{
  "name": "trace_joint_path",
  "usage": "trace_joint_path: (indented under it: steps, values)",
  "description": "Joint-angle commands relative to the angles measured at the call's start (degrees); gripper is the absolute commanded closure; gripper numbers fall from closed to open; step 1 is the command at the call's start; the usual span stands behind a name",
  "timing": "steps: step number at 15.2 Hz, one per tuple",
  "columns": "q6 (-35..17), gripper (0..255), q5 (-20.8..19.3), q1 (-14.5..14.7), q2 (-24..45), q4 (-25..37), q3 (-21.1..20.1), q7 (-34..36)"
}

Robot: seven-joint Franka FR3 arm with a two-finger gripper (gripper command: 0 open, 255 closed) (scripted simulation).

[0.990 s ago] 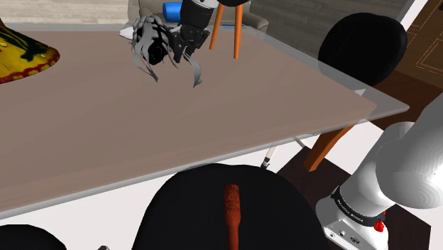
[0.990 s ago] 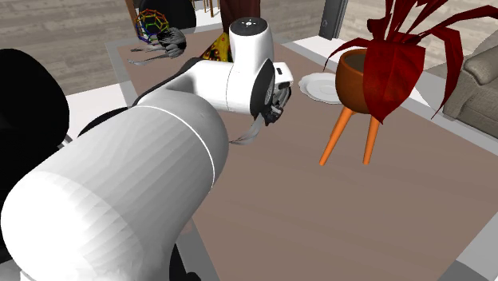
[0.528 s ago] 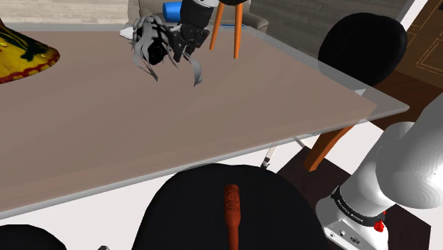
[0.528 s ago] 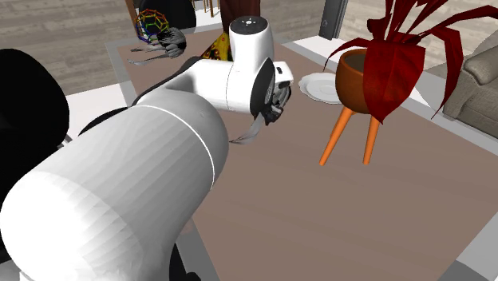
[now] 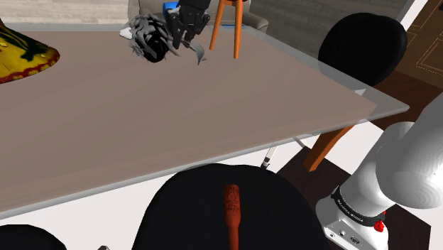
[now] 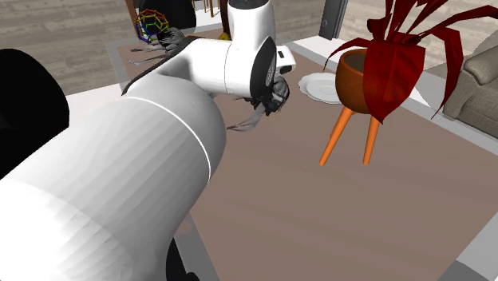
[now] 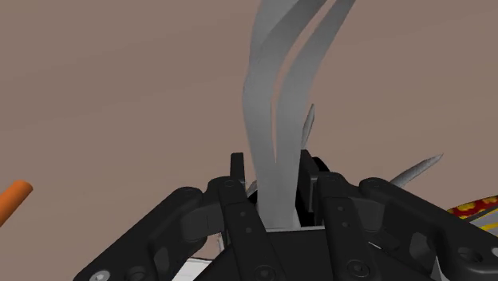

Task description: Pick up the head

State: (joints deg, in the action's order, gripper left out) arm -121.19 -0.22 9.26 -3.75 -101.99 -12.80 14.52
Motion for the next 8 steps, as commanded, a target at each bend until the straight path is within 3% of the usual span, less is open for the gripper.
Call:
trace_joint_path:
  steps: [1,8]
  values:
    - [1.7,255,0.0,0.0,0.2,2.0,0.0,0.0]
    - [5.8,255,-0.2,0.0,0.9,6.7,0.0,0.0]
